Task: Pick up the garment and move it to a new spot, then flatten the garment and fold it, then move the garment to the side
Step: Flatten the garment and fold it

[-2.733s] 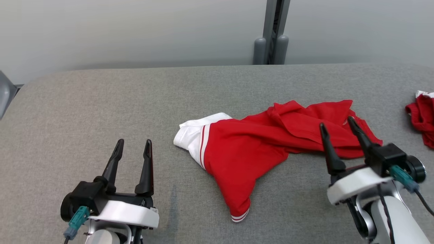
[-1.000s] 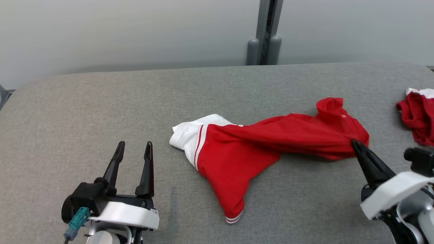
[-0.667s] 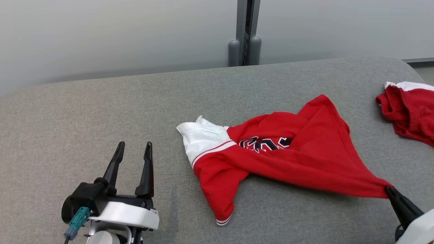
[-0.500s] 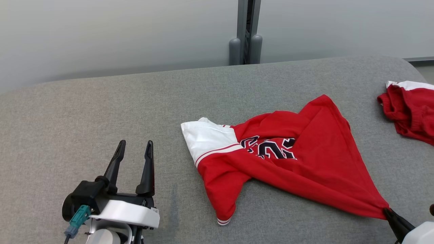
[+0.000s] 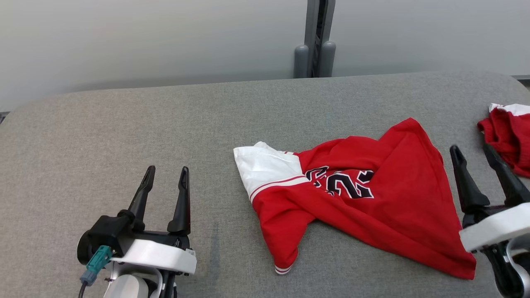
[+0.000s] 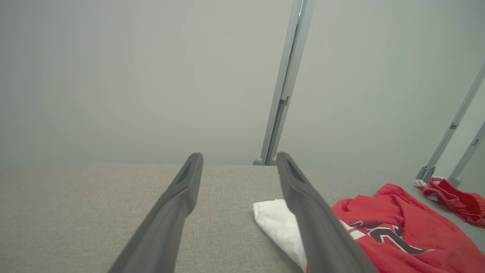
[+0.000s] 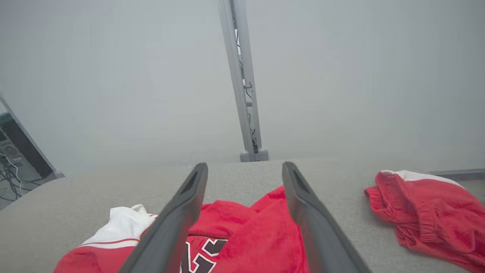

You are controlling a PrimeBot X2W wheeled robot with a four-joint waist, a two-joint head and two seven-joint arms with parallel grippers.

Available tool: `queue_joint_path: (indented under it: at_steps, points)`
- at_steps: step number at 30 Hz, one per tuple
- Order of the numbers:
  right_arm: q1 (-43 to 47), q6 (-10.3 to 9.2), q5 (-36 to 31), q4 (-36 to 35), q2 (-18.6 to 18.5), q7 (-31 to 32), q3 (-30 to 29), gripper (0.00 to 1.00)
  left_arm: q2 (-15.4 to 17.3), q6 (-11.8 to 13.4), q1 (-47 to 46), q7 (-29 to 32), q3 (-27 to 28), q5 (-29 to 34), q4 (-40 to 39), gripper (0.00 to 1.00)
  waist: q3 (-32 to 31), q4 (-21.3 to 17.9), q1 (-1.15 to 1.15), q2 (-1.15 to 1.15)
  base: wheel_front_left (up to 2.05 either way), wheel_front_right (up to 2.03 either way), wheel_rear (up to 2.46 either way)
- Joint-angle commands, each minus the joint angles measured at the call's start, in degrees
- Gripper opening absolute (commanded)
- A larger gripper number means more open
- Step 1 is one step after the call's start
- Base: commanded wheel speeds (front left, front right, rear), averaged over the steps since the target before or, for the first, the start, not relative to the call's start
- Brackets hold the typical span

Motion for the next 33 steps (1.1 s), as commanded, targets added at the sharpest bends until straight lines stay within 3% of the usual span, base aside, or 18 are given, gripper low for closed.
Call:
queue_joint_path:
  at_steps: [1,5,10,18,23,28,33]
  points:
    - [-1.91,0.01,-0.63,-0.52,0.45,-2.54,1.06,1.00,0.21,0.23,-1.22,-0.20,-0.11,-0.04,-0.26,1.00,-0.09,0.42,0.00,0.00,0.00,0.00,0.00]
    - [-6.33,0.01,-0.94,1.52,3.02,-9.54,3.35,1.00,0.20,0.69,-1.54,-0.20,-0.47,-0.24,-0.67,1.00,0.22,0.82,0.00,0.00,0.00,0.00,0.00]
    - [-9.30,0.01,-7.14,7.92,5.36,-17.17,7.11,1.00,0.24,0.98,-2.20,-0.20,-1.89,-0.46,-0.27,1.00,0.61,1.72,0.00,0.00,0.00,0.00,0.00]
    - [-10.12,0.01,-9.95,13.18,7.44,-20.20,8.44,1.00,0.21,0.98,-2.70,-0.20,-2.21,-0.63,1.16,1.00,1.88,0.99,0.00,0.00,0.00,0.00,0.00]
    - [-10.95,0.01,-10.60,13.56,8.20,-20.93,8.14,1.00,0.22,-0.83,-5.29,-0.20,-1.70,0.24,3.40,1.00,4.14,-1.48,0.00,0.00,0.00,0.00,0.00]
    - [-10.98,0.01,-11.37,13.03,8.75,-21.27,7.54,1.00,1.53,-4.51,-12.90,1.12,-4.07,1.44,14.94,1.00,7.50,-4.81,0.00,0.00,0.00,0.00,0.00]
    - [-11.31,0.01,-11.80,12.91,9.18,-21.45,7.45,1.00,3.78,-6.09,-20.44,5.41,-7.70,1.46,24.70,1.00,9.72,-7.16,0.00,0.00,0.00,0.00,0.00]
